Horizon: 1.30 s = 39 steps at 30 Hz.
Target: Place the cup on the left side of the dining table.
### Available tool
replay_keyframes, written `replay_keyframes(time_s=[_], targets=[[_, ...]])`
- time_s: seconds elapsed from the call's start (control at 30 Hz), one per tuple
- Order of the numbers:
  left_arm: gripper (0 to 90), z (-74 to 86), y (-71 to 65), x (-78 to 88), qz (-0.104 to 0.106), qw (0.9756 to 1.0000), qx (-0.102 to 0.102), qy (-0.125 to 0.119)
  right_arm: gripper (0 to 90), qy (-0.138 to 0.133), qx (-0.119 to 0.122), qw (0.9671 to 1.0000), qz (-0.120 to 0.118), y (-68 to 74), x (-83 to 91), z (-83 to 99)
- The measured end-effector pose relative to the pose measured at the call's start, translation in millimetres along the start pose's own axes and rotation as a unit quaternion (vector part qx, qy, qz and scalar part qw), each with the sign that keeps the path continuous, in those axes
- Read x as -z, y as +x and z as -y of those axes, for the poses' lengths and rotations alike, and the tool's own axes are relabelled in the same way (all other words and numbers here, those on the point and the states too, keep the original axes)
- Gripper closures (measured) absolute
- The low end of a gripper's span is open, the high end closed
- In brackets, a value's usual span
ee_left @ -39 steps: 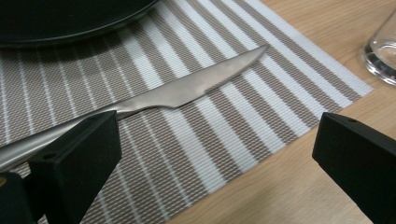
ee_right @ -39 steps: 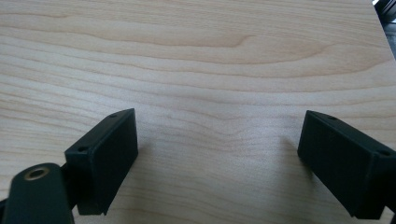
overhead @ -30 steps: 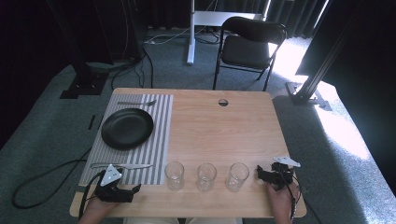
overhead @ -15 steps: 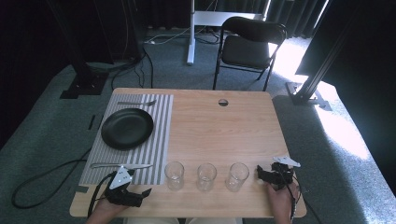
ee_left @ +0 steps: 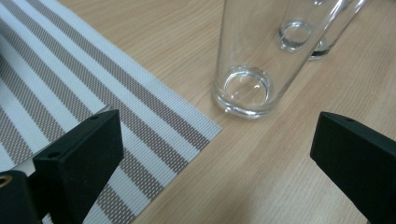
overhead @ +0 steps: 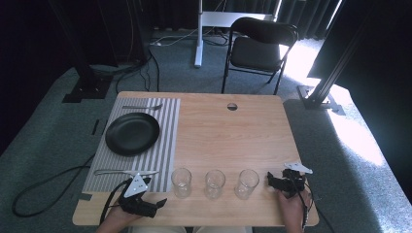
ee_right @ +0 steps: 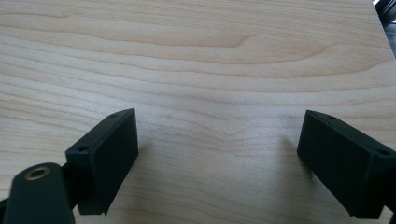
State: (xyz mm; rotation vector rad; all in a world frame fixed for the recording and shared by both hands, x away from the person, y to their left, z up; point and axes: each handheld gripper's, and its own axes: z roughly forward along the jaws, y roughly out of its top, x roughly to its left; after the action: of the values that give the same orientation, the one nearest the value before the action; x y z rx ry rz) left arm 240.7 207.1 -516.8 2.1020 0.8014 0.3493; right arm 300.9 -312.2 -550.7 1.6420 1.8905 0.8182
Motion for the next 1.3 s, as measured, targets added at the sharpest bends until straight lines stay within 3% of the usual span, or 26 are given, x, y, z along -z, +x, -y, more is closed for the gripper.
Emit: replay_keyframes(time_s=[0.37, 1.3], targets=[[3.1, -12.3, -6.7, -8.0, 0.022, 0.9996, -0.006, -0.016, 11.8, 0.0, 0.0, 1.0, 0.0, 0.0, 0.0, 0.0], [4.1, -39.0, -19.5, -30.9, 0.046, 0.9979, -0.016, -0.043, 11.8, 0.0, 0.0, 1.0, 0.0, 0.0, 0.0, 0.0]])
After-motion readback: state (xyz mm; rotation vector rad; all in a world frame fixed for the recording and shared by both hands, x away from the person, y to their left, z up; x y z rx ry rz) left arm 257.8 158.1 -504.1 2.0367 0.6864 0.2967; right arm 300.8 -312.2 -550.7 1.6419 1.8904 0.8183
